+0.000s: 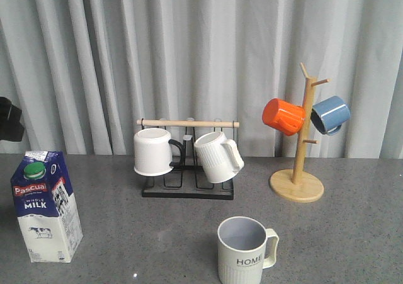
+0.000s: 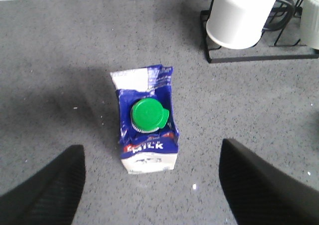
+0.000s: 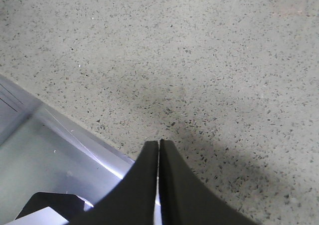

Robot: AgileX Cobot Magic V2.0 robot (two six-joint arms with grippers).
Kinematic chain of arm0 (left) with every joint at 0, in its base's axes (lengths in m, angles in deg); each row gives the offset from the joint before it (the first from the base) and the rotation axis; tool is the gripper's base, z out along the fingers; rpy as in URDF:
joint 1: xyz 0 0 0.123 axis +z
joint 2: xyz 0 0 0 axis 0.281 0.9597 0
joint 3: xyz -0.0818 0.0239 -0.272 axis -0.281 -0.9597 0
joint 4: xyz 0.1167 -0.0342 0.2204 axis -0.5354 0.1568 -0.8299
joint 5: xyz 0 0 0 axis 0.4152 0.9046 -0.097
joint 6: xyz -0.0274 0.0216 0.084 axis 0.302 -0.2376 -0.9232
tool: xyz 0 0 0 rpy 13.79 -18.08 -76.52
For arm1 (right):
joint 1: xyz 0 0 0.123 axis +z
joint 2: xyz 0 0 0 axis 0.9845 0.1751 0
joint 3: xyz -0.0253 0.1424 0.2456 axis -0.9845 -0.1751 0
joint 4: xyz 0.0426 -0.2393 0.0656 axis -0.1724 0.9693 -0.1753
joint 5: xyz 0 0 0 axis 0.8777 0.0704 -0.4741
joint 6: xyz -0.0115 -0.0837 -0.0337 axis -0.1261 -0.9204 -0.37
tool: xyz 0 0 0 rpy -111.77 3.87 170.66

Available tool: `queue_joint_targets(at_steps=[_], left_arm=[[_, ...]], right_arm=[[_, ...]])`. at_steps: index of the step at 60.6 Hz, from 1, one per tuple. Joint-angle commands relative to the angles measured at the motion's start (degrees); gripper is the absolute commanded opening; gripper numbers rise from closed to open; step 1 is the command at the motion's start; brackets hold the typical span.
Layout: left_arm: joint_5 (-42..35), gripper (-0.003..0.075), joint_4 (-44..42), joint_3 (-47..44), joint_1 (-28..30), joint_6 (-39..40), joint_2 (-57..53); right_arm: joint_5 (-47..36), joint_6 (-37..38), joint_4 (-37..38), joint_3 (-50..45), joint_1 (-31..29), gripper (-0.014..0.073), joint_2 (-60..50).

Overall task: Place milk next to cup
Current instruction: 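Lower the left gripper over the milk carton and grasp its top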

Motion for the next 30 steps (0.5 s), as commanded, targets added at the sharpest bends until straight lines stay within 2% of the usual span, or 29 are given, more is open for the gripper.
queue_joint_targets(at_steps=[1, 30], left_arm=[[-4.99, 0.0544, 0.86, 1.78, -0.03, -0.04, -0.48], [-6.45, 0.0544, 0.48, 1.78, -0.03, -0.04, 6.59]], right_arm=[[-3.28, -0.26, -0.90, 1.66, -0.21, -0.0008, 0.18], [-3.24, -0.32, -0.73, 1.66, -0.21, -0.0008, 0.18]])
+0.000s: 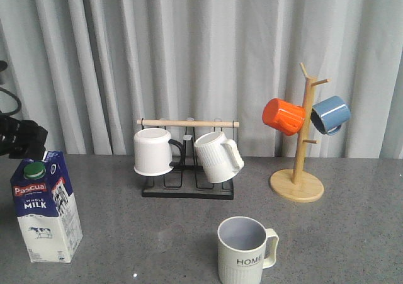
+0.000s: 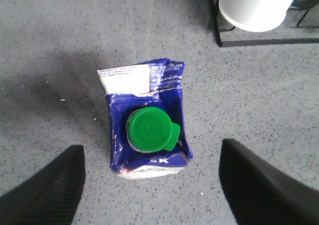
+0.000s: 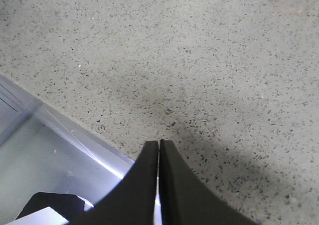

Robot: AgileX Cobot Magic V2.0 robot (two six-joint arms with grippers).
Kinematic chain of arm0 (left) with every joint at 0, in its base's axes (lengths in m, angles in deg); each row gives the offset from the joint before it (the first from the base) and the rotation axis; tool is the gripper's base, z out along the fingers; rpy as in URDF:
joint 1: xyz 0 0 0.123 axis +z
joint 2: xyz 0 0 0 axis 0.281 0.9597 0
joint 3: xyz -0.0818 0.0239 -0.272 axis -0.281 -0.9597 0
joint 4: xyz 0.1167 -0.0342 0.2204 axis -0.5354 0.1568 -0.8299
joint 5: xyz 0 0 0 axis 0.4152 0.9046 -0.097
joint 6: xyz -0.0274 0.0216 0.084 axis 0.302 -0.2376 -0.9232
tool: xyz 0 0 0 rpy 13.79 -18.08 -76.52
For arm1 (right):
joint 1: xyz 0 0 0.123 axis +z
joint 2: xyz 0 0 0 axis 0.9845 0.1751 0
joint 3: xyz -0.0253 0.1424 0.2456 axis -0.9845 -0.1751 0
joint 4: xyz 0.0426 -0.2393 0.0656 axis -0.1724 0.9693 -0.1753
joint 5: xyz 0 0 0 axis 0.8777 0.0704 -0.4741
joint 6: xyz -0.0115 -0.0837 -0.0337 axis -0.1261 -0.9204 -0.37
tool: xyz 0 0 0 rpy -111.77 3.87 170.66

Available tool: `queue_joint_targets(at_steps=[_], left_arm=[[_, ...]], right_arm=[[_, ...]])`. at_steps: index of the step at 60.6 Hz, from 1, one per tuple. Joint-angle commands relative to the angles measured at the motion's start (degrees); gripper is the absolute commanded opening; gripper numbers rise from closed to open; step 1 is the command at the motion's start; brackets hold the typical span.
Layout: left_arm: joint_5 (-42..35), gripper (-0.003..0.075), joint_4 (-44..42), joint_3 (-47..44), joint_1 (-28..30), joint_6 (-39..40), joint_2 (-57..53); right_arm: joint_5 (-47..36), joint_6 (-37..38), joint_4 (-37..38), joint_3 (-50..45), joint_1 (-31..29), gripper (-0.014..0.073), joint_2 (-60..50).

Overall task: Place milk next to cup
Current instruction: 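Lower the left gripper over the milk carton and grasp its top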

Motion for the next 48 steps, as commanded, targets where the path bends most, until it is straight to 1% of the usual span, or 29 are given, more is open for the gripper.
queue_joint_targets(at_steps=[1, 12, 48], left_arm=[[-4.13, 0.0544, 0.32, 1.78, -0.03, 0.09, -1.55], [-6.27, 0.0544, 0.43, 1.78, -0.03, 0.09, -1.42], [-6.41, 0.0544, 0.62, 1.78, -0.03, 0.09, 3.70]], right_arm=[[-3.19, -0.37, -0.67, 1.66, -0.21, -0.0008, 0.18], [-3.16, -0.37, -0.61, 1.66, -0.21, -0.0006, 0.18], [-2.85, -0.32, -0.51, 1.66, -0.21, -0.0005, 0.18]])
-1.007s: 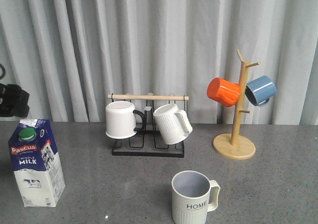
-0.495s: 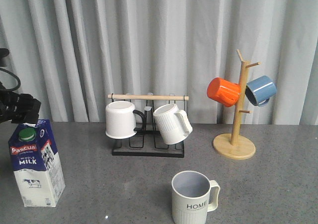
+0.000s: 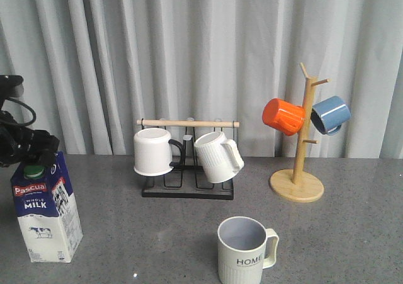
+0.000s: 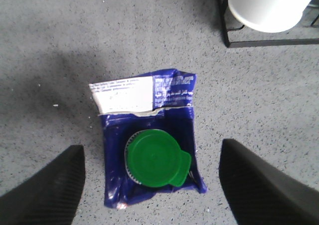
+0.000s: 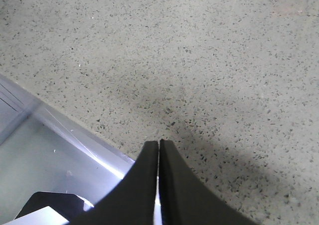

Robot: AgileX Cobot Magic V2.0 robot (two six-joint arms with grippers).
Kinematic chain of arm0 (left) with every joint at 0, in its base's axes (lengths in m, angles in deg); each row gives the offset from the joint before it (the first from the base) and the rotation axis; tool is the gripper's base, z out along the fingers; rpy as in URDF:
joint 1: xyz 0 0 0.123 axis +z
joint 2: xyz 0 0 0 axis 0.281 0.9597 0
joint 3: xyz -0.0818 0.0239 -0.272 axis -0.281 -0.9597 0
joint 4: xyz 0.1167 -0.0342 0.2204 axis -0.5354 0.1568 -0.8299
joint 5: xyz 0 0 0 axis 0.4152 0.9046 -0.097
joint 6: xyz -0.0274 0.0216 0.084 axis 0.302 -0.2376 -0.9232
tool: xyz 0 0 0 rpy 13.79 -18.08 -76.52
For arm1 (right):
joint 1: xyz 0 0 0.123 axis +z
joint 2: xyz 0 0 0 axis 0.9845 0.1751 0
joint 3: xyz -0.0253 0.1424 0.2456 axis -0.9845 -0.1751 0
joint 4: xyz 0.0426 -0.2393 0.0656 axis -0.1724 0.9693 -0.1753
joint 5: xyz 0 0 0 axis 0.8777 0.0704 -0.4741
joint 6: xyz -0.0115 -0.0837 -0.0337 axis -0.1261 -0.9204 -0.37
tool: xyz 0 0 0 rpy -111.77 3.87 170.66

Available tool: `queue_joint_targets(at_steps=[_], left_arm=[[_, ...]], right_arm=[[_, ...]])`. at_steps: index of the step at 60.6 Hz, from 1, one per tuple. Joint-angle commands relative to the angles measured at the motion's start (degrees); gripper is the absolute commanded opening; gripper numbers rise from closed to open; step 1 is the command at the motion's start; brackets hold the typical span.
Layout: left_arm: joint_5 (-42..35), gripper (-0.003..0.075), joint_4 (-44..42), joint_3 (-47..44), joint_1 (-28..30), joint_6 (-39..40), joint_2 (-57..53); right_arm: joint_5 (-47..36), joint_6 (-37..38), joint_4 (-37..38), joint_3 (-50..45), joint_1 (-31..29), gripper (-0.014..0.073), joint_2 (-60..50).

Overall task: Place milk next to cup
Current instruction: 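Lower the left gripper over the milk carton and grasp its top, then lift the milk carton and carry it beside the HOME mug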

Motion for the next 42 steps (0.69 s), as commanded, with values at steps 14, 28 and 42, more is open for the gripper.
queue_joint_targets(at_steps=[14, 28, 42], left_arm=[[-3.65, 0.0543, 0.69, 1.78, -0.03, 0.09, 2.72], [-3.92, 0.0425, 0.81, 1.78, -0.03, 0.09, 2.86], [-5.39, 0.0151, 8.99, 2.12, -0.14, -0.04, -0.70]], right_arm=[[-2.86, -0.39, -0.62, 1.66, -0.21, -0.0005, 0.18], [-2.86, -0.39, -0.62, 1.66, -0.21, -0.0005, 0.18], [-2.86, -0.34, -0.57, 1.66, -0.21, -0.0005, 0.18]])
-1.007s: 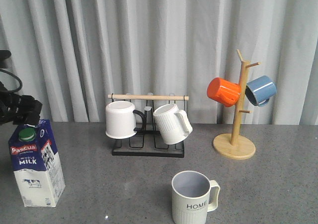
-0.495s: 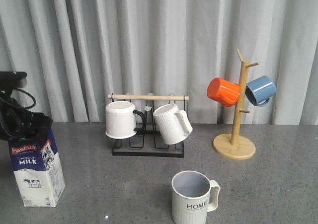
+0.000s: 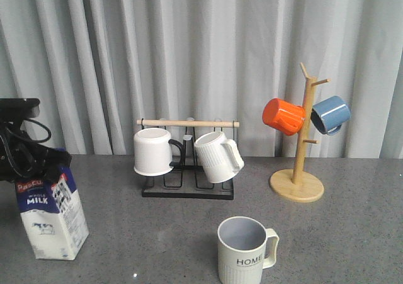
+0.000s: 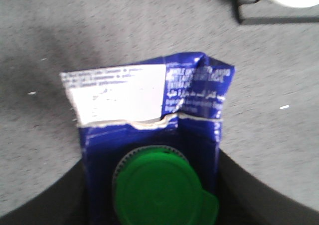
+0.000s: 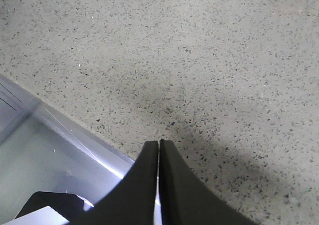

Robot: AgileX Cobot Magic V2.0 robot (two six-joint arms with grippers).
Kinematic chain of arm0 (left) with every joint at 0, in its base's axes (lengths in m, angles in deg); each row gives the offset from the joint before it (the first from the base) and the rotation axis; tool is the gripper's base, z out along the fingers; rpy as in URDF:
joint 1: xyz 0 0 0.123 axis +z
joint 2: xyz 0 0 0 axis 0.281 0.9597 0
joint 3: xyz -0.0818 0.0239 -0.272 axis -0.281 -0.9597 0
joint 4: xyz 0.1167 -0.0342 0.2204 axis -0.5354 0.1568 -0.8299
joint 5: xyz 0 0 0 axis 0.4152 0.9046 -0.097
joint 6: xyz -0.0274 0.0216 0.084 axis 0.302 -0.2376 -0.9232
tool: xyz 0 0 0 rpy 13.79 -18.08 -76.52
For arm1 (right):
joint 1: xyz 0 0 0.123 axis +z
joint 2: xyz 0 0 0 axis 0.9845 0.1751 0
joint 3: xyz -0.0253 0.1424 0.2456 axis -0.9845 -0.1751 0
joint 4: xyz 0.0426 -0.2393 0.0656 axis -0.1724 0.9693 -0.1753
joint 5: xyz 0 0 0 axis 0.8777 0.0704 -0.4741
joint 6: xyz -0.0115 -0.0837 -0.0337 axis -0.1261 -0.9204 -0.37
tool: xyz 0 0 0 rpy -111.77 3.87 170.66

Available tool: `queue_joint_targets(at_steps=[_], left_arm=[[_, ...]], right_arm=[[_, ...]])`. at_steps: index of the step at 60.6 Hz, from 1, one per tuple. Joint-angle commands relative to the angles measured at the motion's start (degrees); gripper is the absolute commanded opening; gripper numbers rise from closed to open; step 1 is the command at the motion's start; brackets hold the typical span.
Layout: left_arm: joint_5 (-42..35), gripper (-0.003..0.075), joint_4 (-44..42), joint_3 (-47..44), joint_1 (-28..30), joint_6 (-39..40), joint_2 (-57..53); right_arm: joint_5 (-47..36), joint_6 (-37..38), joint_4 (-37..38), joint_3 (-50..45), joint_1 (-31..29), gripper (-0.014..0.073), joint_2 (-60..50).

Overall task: Place milk next to cup
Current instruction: 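Lift the milk carton and carry it beside the HOME mug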

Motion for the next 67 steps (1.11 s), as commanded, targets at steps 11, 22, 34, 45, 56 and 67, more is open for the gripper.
queue_joint_targets(at_steps=[11, 22, 34, 45, 56, 67], left_arm=[[-3.42, 0.0017, 23.30, 6.03, -0.97, -8.42, -7.92], [-1.37, -0.0007, 30.80, 9.60, -6.50, -17.53, -7.84], [-1.91, -0.0004, 23.32, 9.78, -12.94, -14.45, -6.41], [-1.12, -0.0001, 18.57, 9.78, -16.70, -11.14, -1.57], [-0.54, 0.0004, 17.87, 9.78, -18.78, -9.79, 2.95], [0.17, 0.0023, 16.82, 9.78, -20.69, -9.79, 4.62]], right_arm=[[-2.97, -0.34, -0.55, 1.66, -0.21, -0.0005, 0.18], [-2.97, -0.34, -0.55, 1.66, -0.21, -0.0005, 0.18], [-2.97, -0.34, -0.55, 1.66, -0.21, -0.0005, 0.18], [-2.97, -0.34, -0.66, 1.66, -0.21, -0.0005, 0.18], [-2.97, -0.34, -0.78, 1.66, -0.21, -0.0005, 0.18], [-2.97, -0.34, -0.78, 1.66, -0.21, -0.0005, 0.18]])
